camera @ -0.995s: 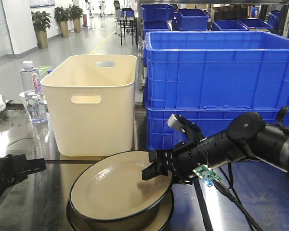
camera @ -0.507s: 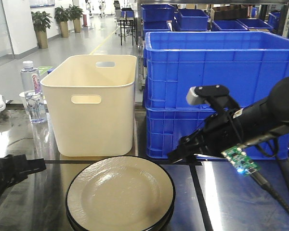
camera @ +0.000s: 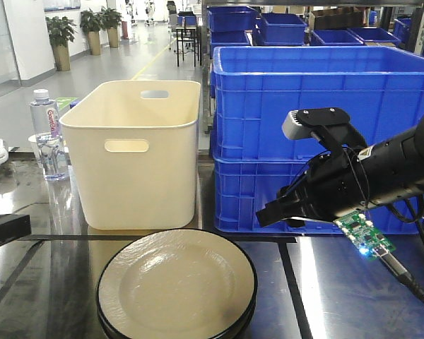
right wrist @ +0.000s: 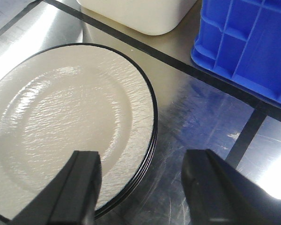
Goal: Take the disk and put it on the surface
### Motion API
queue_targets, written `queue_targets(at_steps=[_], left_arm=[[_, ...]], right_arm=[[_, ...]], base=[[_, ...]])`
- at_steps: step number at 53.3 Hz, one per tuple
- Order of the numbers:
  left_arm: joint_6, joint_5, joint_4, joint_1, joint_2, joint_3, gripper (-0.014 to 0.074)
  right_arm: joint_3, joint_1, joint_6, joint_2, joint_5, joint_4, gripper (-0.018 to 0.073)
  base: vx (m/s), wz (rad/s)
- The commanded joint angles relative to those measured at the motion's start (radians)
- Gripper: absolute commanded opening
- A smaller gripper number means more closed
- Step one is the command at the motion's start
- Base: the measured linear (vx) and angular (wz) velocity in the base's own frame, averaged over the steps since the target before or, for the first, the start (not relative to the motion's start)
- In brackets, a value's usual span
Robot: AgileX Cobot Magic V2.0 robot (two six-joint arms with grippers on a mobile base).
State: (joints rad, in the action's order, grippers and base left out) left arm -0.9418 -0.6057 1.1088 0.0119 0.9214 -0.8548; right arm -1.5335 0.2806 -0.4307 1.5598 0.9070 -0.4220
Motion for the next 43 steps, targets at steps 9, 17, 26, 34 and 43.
queue_targets(at_steps=[9, 17, 26, 34, 43], left_arm=[[-0.011, -0.146, 0.028, 0.000, -0.085, -0.029, -0.0009], [-0.011, -0.181, 0.028, 0.000, -0.092, -0.029, -0.0009], [-0.011, -0.171, 0.028, 0.000, -0.092, -0.029, -0.0009], [-0.011, -0.087, 0.027, 0.000, -0.092, -0.029, -0.0008], [0.106, 0.047, -0.108, -0.005, -0.164, 0.008, -0.0008]], right_arm=[[-0.035, -0.003, -0.001, -0.042, -0.047, -0.025, 0.0350], [-0.035, -0.003, -0.001, -0.042, -0.047, -0.025, 0.0311], [-0.035, -0.003, -0.001, -0.042, -0.047, -0.025, 0.0273], [-0.035, -0.003, -0.001, -0.042, -0.047, -0.025, 0.0243], [-0.035, -0.003, -0.001, -0.042, -0.046, -0.025, 0.0232]], base=[[0.00, 0.00], [0.00, 0.00], [0.00, 0.00], [0.00, 0.00], [0.00, 0.00]])
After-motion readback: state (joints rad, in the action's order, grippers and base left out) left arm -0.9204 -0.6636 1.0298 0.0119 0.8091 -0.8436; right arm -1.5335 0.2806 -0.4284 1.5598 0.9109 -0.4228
